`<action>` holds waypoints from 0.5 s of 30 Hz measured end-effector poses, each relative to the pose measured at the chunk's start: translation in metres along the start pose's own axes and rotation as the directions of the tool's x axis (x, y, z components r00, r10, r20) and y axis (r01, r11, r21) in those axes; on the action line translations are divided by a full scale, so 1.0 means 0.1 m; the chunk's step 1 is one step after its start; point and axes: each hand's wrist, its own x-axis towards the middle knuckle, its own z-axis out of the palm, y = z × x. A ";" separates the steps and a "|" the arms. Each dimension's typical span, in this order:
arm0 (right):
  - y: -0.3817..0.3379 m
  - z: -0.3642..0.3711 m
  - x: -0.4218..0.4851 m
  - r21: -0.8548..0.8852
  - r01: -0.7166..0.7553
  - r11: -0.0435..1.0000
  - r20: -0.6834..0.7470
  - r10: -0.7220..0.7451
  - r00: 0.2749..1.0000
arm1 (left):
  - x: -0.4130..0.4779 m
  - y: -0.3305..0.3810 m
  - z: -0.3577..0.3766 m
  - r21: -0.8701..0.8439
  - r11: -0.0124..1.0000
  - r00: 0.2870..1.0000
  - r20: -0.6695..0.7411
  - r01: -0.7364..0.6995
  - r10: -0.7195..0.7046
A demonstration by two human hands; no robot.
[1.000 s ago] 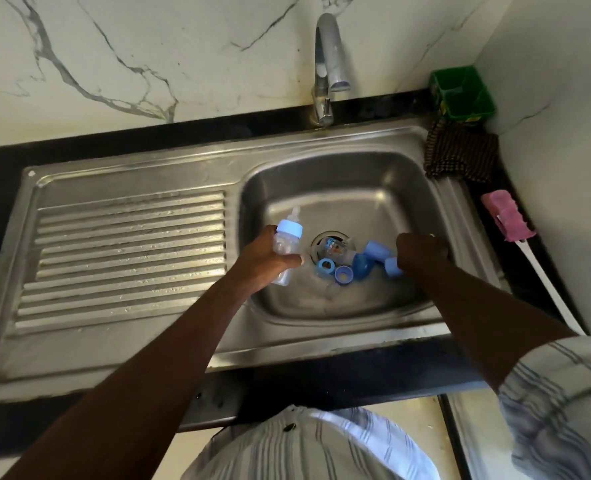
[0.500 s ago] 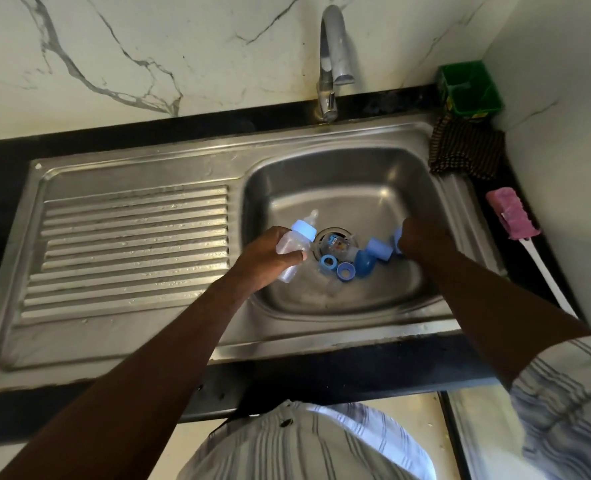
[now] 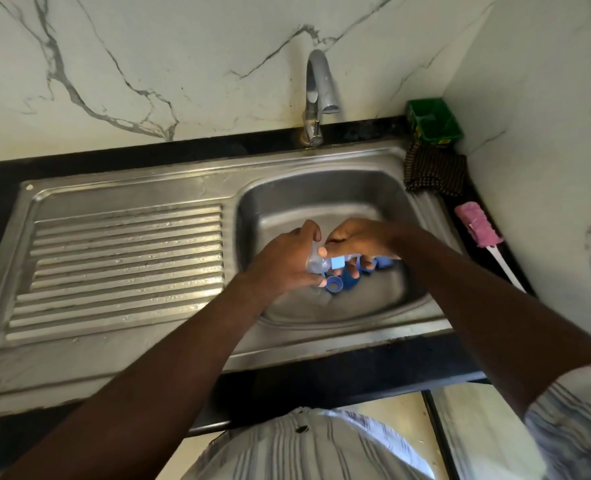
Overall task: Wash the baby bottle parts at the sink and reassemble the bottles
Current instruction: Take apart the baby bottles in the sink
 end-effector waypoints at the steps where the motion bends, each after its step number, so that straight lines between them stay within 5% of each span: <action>1: 0.01 0.01 -0.01 0.011 -0.009 1.000 0.043 0.008 0.999 | -0.02 0.01 -0.01 0.033 0.999 1.000 -0.007 -0.022 0.023; 5: -0.08 0.07 -0.05 -0.198 -0.036 0.979 0.161 0.069 0.985 | -0.09 0.00 -0.02 0.157 0.985 0.998 -0.007 -0.066 0.068; 10: -0.27 0.09 -0.10 -0.416 -0.026 0.909 -0.018 0.020 1.000 | -0.02 0.01 -0.14 0.185 0.983 1.000 0.025 -0.016 0.011; 12: -0.30 0.09 -0.17 -0.485 0.017 0.875 -0.096 -0.073 0.993 | 0.03 0.01 -0.31 -0.017 0.996 0.977 0.196 0.087 -0.082; 15: -0.34 0.08 -0.22 -0.679 0.073 0.730 -0.230 -0.306 0.924 | 0.05 -0.05 -0.48 -0.496 0.814 0.911 0.402 0.302 -0.093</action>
